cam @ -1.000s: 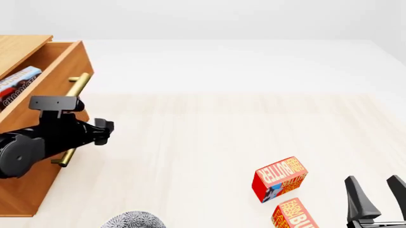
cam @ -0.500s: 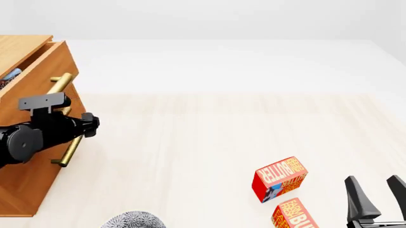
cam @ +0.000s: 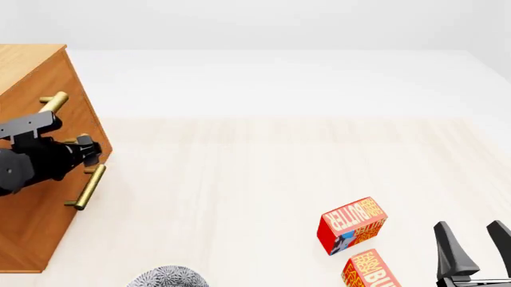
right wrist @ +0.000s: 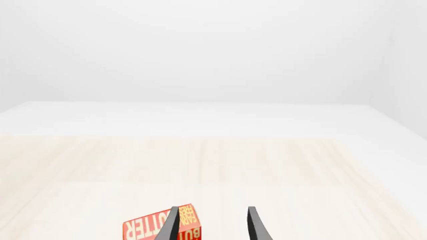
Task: Put the chocolate pudding in the top drawer of the cabinet and close it.
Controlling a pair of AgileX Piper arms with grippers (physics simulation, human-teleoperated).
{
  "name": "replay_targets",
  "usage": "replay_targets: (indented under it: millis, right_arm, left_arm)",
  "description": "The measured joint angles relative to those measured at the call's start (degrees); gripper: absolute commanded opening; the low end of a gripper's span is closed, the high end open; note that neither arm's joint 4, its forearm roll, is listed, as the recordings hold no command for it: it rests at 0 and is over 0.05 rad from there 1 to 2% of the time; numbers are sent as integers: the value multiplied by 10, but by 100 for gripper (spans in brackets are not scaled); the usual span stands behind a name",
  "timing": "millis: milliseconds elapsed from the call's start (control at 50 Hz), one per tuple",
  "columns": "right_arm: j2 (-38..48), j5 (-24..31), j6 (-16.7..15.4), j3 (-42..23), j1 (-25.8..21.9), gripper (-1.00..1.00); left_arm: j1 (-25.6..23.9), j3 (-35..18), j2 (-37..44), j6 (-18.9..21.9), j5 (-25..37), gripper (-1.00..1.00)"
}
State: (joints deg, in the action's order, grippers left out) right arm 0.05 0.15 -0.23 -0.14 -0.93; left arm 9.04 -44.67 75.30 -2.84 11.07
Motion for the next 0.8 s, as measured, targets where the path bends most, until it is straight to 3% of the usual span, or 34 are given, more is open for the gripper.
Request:
replay_targets:
  millis: [260, 360, 600, 800]
  right_arm:
    - [0, 0, 0, 0, 0, 100]
    - [0, 0, 0, 0, 0, 100]
    - [0, 0, 0, 0, 0, 100]
    - [0, 0, 0, 0, 0, 100]
  left_arm:
    - [10, -4, -2, 20, 12, 100]
    - [19, -10, -10, 2, 30, 100]
    - [39, -30, -94, -10, 107, 100]
    - [48, -81, -163, -3, 191, 100]
